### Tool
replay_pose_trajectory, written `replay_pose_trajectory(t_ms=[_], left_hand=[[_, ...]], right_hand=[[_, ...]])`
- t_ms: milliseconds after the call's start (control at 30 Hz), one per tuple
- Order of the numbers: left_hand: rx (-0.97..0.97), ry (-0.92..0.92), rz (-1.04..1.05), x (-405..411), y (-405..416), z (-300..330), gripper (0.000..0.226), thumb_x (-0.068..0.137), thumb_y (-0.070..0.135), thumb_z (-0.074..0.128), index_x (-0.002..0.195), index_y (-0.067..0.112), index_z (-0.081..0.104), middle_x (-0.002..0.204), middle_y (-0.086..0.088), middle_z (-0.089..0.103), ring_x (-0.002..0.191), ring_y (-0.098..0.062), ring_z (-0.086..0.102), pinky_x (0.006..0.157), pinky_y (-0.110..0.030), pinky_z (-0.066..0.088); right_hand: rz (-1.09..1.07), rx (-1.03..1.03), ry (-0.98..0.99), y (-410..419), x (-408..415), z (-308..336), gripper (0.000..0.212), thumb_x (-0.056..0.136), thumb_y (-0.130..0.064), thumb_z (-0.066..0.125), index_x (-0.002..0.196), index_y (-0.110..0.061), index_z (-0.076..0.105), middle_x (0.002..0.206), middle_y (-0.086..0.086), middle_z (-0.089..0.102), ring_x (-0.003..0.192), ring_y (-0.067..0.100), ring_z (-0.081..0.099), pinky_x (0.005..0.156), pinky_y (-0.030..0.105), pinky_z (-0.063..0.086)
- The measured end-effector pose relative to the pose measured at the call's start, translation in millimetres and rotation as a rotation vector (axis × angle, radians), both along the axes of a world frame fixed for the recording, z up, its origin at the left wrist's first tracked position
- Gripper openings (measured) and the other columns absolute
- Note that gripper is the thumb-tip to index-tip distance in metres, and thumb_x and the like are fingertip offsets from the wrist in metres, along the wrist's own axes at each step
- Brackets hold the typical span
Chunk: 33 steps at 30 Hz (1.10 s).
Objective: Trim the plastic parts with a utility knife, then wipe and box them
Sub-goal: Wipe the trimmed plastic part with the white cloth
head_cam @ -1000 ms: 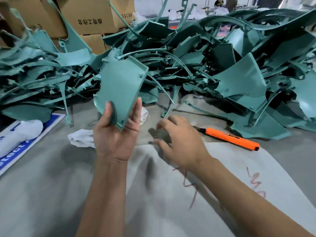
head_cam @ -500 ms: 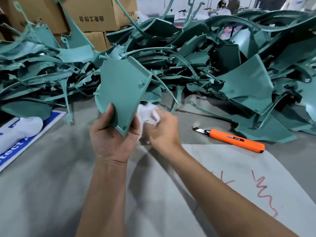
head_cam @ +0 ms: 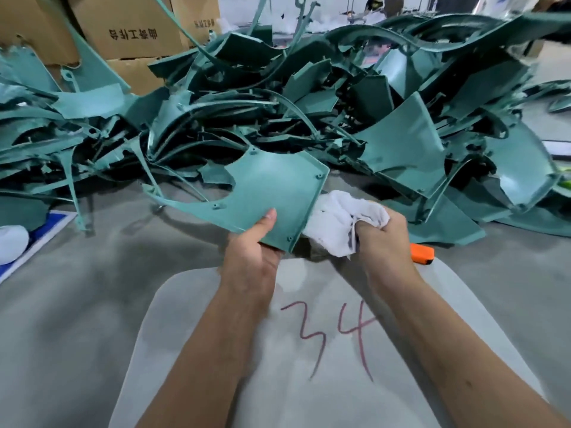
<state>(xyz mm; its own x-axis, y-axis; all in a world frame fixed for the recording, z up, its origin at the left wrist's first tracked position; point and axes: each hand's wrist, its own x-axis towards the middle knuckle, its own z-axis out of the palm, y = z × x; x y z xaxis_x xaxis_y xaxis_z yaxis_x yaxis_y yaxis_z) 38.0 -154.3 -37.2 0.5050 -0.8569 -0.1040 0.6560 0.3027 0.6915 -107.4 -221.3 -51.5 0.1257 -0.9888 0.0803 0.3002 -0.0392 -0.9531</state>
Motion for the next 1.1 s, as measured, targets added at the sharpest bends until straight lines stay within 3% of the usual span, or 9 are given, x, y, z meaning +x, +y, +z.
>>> replay_pose_trajectory(t_ms=[100,200,367,500,633,733,867,967,1100], left_hand=[[0.086,-0.192,0.029,1.3,4.2,2.1,0.035,0.096,-0.001,0.062,0.13,0.002,0.061,0.106,0.002,0.078,0.091,-0.016,0.076,0.07,-0.036,0.063],[0.127,-0.422,0.118,11.2,5.8,2.2,0.028,0.094,0.001,0.067,0.121,0.004,0.062,0.086,0.016,0.078,0.079,-0.004,0.075,0.06,-0.023,0.059],[-0.072,-0.131,-0.146,26.7,12.9,5.2,0.034,0.082,-0.003,0.066,0.109,0.014,0.08,0.118,-0.007,0.076,0.106,-0.027,0.073,0.079,-0.039,0.062],[-0.188,-0.258,-0.259,19.3,19.4,5.3,0.041,0.083,0.0,0.063,0.114,0.022,0.079,0.123,-0.006,0.074,0.113,-0.025,0.071,0.089,-0.04,0.061],[-0.014,-0.422,-0.028,-1.6,13.6,-1.3,0.033,0.089,0.0,0.073,0.121,0.005,0.07,0.112,-0.007,0.078,0.1,-0.02,0.076,0.077,-0.026,0.061],[-0.05,-0.454,0.127,-4.9,6.5,-7.7,0.034,0.092,-0.001,0.071,0.124,0.006,0.066,0.121,-0.011,0.075,0.113,-0.029,0.071,0.092,-0.041,0.059],[-0.03,-0.617,0.18,-11.8,-0.9,-11.1,0.03,0.093,-0.011,0.065,0.121,0.0,0.065,0.119,-0.012,0.074,0.109,-0.02,0.071,0.097,-0.036,0.057],[-0.011,-0.566,0.192,-20.5,-1.8,-12.2,0.03,0.095,-0.013,0.059,0.125,-0.011,0.061,0.121,-0.018,0.072,0.108,-0.023,0.071,0.097,-0.038,0.058],[-0.014,-0.43,0.247,-17.6,5.5,-4.0,0.044,0.097,0.009,0.068,0.139,0.002,0.055,0.132,-0.011,0.069,0.121,-0.03,0.067,0.095,-0.044,0.059]], right_hand=[[0.18,0.172,-0.297,3.7,0.1,10.0,0.035,0.083,0.018,0.036,0.102,0.01,0.064,0.078,0.018,0.057,0.071,0.028,0.059,0.063,0.033,0.054],[0.388,0.16,-0.32,8.2,-6.3,14.5,0.031,0.099,0.002,0.048,0.127,0.009,0.061,0.099,0.025,0.069,0.083,0.033,0.068,0.068,0.038,0.06],[0.377,0.008,-0.171,12.6,-7.6,13.5,0.018,0.096,0.015,0.056,0.106,0.002,0.061,0.08,0.007,0.075,0.069,0.017,0.074,0.058,0.026,0.058],[0.309,0.085,-0.282,12.3,-7.2,14.6,0.023,0.092,0.023,0.05,0.113,0.015,0.057,0.077,0.024,0.068,0.058,0.025,0.069,0.051,0.03,0.056],[0.243,0.199,-0.329,8.9,-4.3,11.2,0.024,0.092,0.023,0.047,0.114,0.016,0.057,0.085,0.026,0.061,0.065,0.029,0.062,0.056,0.034,0.056],[0.329,0.294,-0.387,8.8,-5.3,12.3,0.015,0.094,0.012,0.049,0.099,0.004,0.06,0.084,0.019,0.062,0.068,0.028,0.065,0.06,0.03,0.056],[0.492,0.195,-0.321,18.2,4.4,11.8,0.019,0.082,-0.001,0.062,0.068,-0.013,0.057,0.064,0.005,0.05,0.054,0.017,0.053,0.053,0.025,0.047],[0.317,0.105,-0.229,32.0,21.1,1.6,0.01,0.086,-0.003,0.071,0.08,-0.007,0.063,0.069,0.01,0.063,0.06,0.022,0.064,0.057,0.026,0.051],[0.098,0.245,-0.429,21.1,18.8,-4.4,0.015,0.084,-0.004,0.075,0.095,-0.013,0.07,0.075,0.01,0.066,0.065,0.025,0.063,0.061,0.032,0.052]])
